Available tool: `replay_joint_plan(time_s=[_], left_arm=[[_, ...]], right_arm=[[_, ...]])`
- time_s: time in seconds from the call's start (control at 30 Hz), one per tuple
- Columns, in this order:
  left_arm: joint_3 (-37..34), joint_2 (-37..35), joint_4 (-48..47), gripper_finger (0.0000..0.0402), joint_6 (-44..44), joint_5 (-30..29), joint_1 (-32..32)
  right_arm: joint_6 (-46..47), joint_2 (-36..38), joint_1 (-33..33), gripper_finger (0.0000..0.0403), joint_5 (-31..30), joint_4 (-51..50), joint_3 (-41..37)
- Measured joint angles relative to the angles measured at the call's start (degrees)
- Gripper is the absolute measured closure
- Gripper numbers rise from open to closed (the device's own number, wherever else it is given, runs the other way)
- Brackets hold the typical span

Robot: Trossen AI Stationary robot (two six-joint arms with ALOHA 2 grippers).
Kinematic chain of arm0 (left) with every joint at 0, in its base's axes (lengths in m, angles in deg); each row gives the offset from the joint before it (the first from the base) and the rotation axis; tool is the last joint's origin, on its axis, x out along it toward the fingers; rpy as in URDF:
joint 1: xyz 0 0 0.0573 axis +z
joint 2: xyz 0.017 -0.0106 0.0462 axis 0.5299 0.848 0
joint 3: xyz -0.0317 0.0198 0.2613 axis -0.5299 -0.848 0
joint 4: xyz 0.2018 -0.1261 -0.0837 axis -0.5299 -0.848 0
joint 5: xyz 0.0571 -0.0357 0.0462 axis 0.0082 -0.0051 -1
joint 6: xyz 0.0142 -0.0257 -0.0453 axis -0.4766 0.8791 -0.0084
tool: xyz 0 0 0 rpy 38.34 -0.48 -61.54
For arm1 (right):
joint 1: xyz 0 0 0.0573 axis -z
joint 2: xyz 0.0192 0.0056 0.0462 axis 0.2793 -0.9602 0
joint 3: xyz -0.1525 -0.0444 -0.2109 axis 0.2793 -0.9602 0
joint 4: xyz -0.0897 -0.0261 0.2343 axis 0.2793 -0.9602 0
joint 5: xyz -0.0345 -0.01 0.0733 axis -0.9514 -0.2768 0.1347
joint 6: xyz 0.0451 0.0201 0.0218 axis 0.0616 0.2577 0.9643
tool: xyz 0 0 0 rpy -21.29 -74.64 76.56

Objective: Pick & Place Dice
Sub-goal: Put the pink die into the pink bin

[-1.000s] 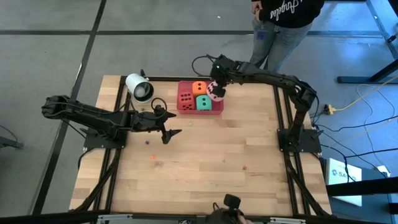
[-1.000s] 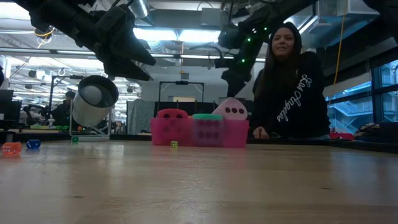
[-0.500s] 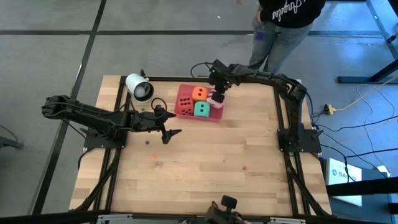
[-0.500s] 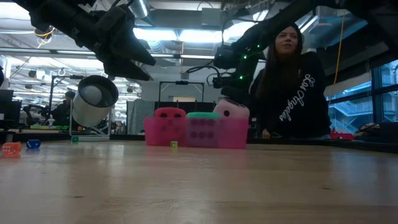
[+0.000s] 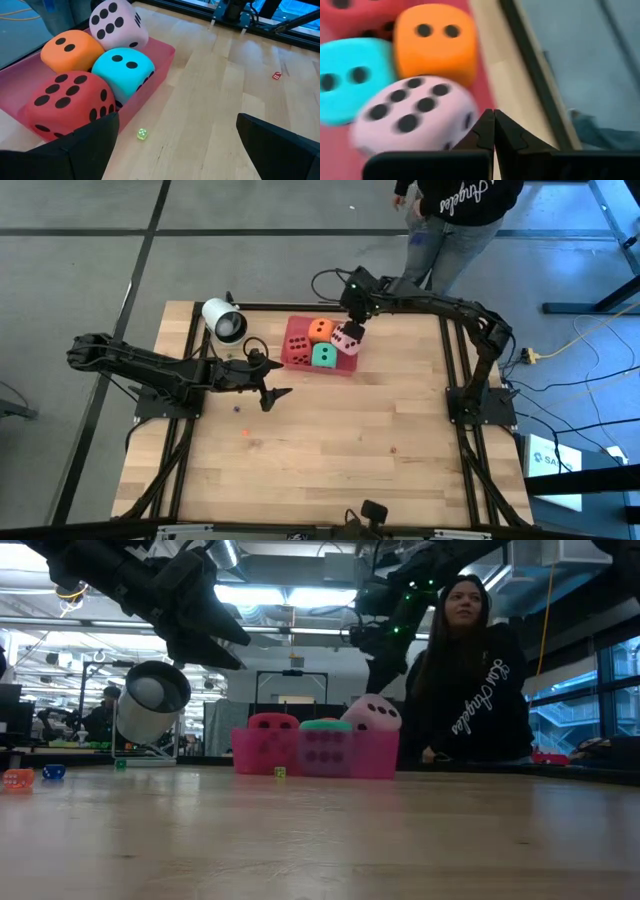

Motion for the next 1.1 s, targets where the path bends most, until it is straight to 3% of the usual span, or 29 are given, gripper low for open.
replay_joint_plan(time_s=[0.1, 0.53, 0.77, 1.1], left_arm=[[0.0, 0.0, -0.02, 0.0002, 0.0, -0.01, 0.0], [0.0, 0.0, -0.02, 0.0002, -0.38, -0.02, 0.0], [0.0, 0.0, -0.02, 0.0002, -0.37, -0.02, 0.0], [0.0, 0.0, 0.0, 0.0002, -0.37, -0.02, 0.0]], right_arm=[[1.88, 0.93, -0.83, 0.0402, 3.69, -2.83, 0.0], [2.73, 1.24, -7.12, 0.0402, 7.19, -3.71, 0.04], [2.61, 1.16, -6.69, 0.0402, 6.97, -2.95, 0.04], [2.01, 0.85, -8.32, 0.0402, 12.21, 0.46, 0.07]])
